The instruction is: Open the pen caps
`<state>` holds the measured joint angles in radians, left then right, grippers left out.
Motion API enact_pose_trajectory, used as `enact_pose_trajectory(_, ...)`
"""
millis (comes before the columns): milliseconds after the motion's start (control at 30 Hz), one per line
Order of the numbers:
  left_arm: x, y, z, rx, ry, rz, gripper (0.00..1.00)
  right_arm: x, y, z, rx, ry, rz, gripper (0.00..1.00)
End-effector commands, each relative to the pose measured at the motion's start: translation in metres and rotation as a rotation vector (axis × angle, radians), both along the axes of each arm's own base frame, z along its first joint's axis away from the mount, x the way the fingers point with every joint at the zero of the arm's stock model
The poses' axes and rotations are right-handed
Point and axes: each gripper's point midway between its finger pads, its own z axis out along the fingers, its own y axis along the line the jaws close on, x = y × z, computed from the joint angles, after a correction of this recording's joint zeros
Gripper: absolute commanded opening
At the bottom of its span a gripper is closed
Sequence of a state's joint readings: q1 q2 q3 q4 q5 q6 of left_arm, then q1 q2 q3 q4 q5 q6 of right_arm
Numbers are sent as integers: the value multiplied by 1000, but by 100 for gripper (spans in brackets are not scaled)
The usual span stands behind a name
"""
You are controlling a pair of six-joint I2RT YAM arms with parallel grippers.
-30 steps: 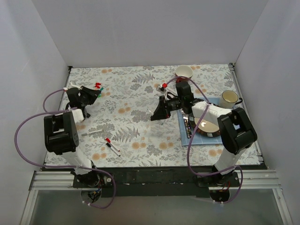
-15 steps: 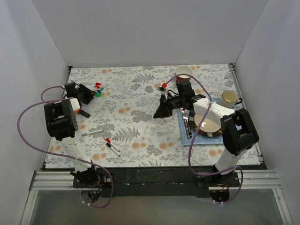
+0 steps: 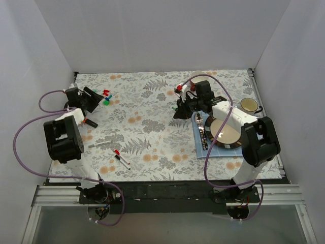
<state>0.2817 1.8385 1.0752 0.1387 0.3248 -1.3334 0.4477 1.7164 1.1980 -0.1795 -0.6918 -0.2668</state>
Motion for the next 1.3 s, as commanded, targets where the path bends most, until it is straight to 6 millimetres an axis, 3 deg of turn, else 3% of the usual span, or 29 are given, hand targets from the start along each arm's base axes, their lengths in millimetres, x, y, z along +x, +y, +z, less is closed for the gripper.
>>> enact_pose_trajectory(0, -23, -11, 83, 46, -208, -44, 59, 53, -24, -8, -193, -161, -114, 5)
enact_pose_trajectory(133, -54, -25, 116, 53, -281, -64, 72, 73, -35, -19, -289, -184, -146, 9)
enact_pose_trajectory(167, -64, -27, 133, 71, -323, -60, 76, 76, -39, -24, -323, -181, -157, 10)
enact_pose_trajectory(200, -72, -28, 128, 67, -309, -55, 84, 84, -38, -27, -342, -189, -157, 11)
enact_pose_trajectory(333, -99, -30, 125, 71, -307, -10, 98, 99, -47, -49, -434, -183, -170, 16)
enact_pose_trajectory(400, -110, -31, 114, 77, -278, 0, 98, 102, -47, -61, -460, -162, -163, 17)
enact_pose_trajectory(433, -113, -30, 109, 76, -262, 7, 98, 109, -43, -56, -453, -173, -165, 18)
enact_pose_trajectory(500, -118, -34, 97, 59, -226, -9, 98, 113, -43, -68, -474, -150, -160, 20)
enact_pose_trajectory(533, -118, -36, 96, 50, -215, -15, 98, 121, -40, -61, -470, -164, -165, 22)
enact_pose_trajectory(567, -121, -38, 91, 41, -185, -25, 98, 123, -40, -70, -482, -148, -162, 24)
enact_pose_trajectory(733, -122, -35, 95, 67, -182, -18, 98, 124, -37, -72, -481, -134, -155, 44)
enact_pose_trajectory(833, -122, -27, 93, 89, -164, 20, 98, 121, -38, -64, -470, -146, -158, 52)
enact_pose_trajectory(1033, -128, -6, 93, 167, -132, 116, 98, 114, -35, -30, -412, -188, -158, 61)
enact_pose_trajectory(1167, -129, -3, 89, 180, -120, 128, 98, 101, -30, 2, -338, -228, -131, 67)
enact_pose_trajectory(1233, -129, -2, 88, 184, -118, 129, 98, 92, -29, 3, -318, -225, -114, 71)
enact_pose_trajectory(1267, -129, -2, 87, 185, -113, 130, 98, 87, -26, 13, -286, -239, -101, 71)
